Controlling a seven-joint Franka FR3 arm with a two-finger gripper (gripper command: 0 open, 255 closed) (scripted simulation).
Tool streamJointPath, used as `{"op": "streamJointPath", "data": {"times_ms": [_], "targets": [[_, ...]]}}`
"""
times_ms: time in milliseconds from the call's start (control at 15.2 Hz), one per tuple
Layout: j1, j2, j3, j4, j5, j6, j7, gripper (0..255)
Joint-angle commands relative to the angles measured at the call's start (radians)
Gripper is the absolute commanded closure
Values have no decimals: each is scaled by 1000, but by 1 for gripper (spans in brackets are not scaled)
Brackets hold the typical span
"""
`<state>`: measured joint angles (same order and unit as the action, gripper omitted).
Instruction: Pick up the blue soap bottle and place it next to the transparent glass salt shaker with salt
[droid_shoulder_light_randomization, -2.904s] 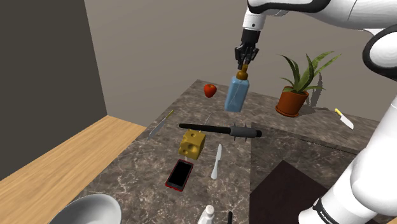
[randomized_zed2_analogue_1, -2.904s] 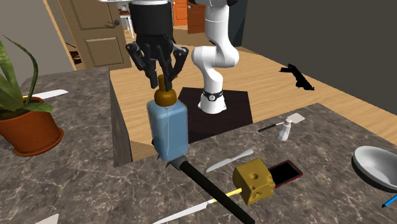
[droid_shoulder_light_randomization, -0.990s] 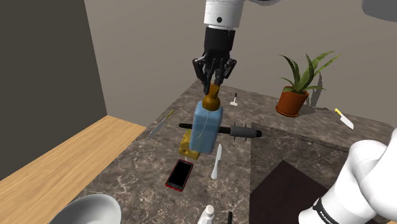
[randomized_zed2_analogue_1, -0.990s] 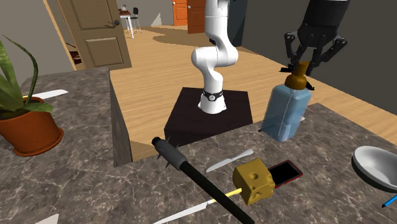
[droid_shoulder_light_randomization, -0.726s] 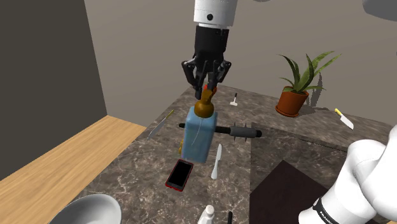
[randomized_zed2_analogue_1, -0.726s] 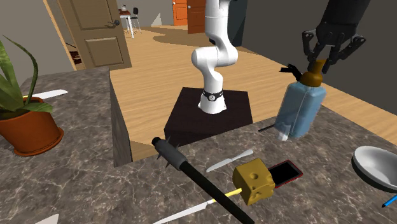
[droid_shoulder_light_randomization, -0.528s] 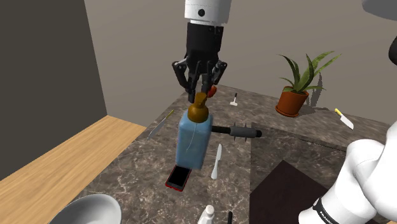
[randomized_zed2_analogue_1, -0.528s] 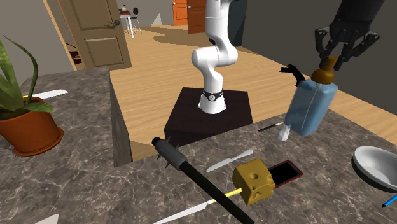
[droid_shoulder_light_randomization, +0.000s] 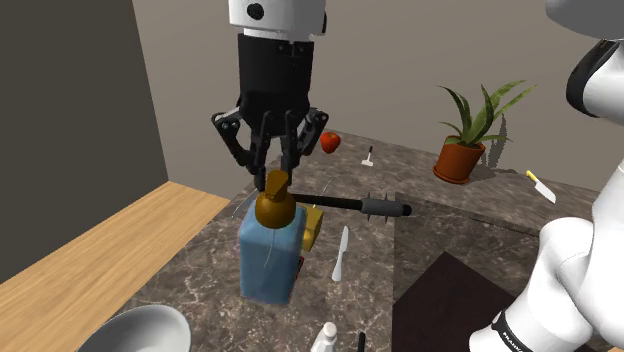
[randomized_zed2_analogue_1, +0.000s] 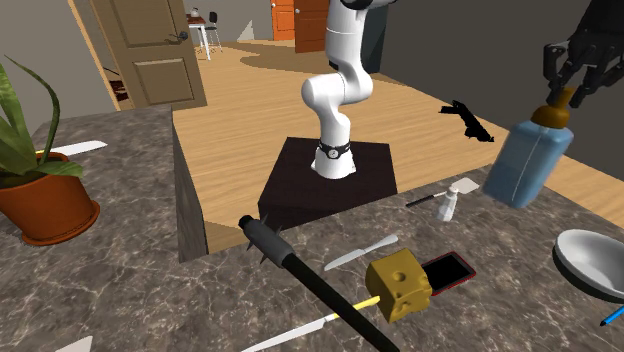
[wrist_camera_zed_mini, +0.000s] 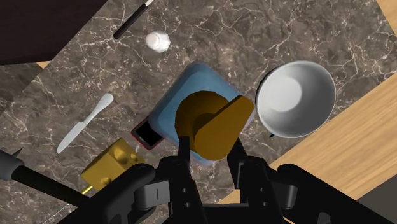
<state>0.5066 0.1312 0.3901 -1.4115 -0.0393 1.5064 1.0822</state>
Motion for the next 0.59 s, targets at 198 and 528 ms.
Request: {"op": "streamJointPath", "data": {"times_ms": [198,528], "targets": [[67,85,36,73,-36,5,98,255],[57,63,34,-24,-27,82,93,255]]}}
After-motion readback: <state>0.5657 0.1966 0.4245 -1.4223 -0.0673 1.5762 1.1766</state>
